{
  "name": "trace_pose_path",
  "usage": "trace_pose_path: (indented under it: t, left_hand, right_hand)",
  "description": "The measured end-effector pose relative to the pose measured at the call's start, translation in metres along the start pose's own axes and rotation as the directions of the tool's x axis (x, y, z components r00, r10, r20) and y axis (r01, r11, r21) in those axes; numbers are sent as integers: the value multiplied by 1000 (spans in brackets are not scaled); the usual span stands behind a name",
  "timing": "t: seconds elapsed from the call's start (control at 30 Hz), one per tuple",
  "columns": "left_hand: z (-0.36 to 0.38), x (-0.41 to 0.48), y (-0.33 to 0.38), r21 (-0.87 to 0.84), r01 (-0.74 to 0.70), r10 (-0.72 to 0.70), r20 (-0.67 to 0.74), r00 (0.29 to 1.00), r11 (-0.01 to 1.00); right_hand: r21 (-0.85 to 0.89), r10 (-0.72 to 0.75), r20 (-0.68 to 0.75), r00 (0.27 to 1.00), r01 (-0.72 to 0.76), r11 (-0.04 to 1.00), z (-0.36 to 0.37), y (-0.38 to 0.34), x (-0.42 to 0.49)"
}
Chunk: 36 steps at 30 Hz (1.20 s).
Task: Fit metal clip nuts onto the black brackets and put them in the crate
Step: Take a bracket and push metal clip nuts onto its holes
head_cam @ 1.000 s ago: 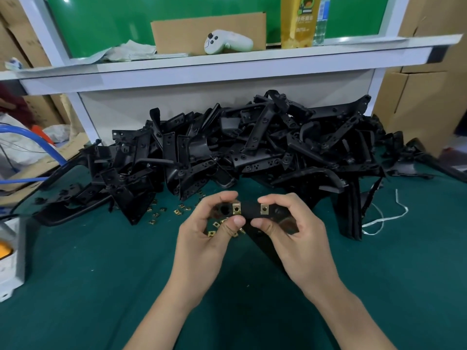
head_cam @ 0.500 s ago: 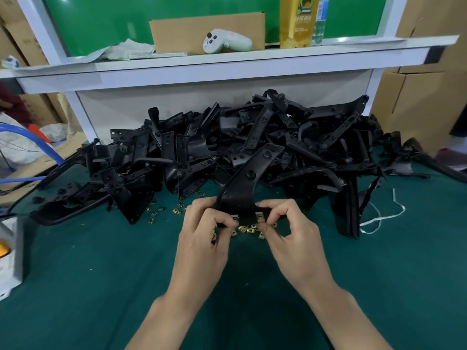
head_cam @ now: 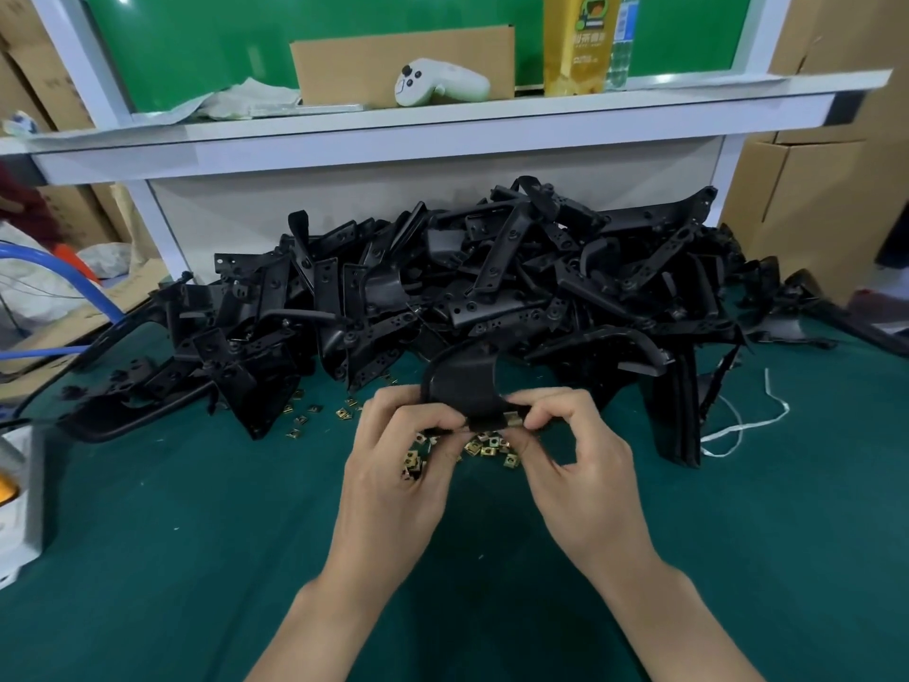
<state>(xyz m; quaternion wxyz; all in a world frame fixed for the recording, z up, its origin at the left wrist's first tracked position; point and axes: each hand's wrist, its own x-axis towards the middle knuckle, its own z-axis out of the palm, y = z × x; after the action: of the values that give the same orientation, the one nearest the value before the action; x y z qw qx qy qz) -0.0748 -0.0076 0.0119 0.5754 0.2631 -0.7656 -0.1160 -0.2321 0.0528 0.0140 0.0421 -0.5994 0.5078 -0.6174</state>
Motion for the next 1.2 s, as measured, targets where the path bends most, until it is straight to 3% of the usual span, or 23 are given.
trace_pose_path:
  t: [0.13,0.27,0.4,0.93,1.07,1.2]
  left_hand:
    - [-7,3,9,-68,47,-47,-4,999,997]
    - [-10,6,8,-65,136,-136,7,991,989]
    - [-10,5,7,-106,139,-132,65,989,985]
    - [-4,-4,3,-173,309,-281,167,945,935]
    - [7,-12,14,-227,420,-381,196,904,879]
    - [35,-17,41,-240,504,-433,295,852,829]
  right_hand:
    - [79,-55,-22,998,56,995,-3,-11,3]
    - [145,25,34,999,-30,989,-6,-12,8]
    - [183,101,96,990,-117,976,-8,-11,9]
    - [114,143,264,954,-178,977,-10,-3,12]
    - [11,276,357,892,-300,954,-24,-8,11]
    - [-83,400,307,864,-394,915,-57,-13,8]
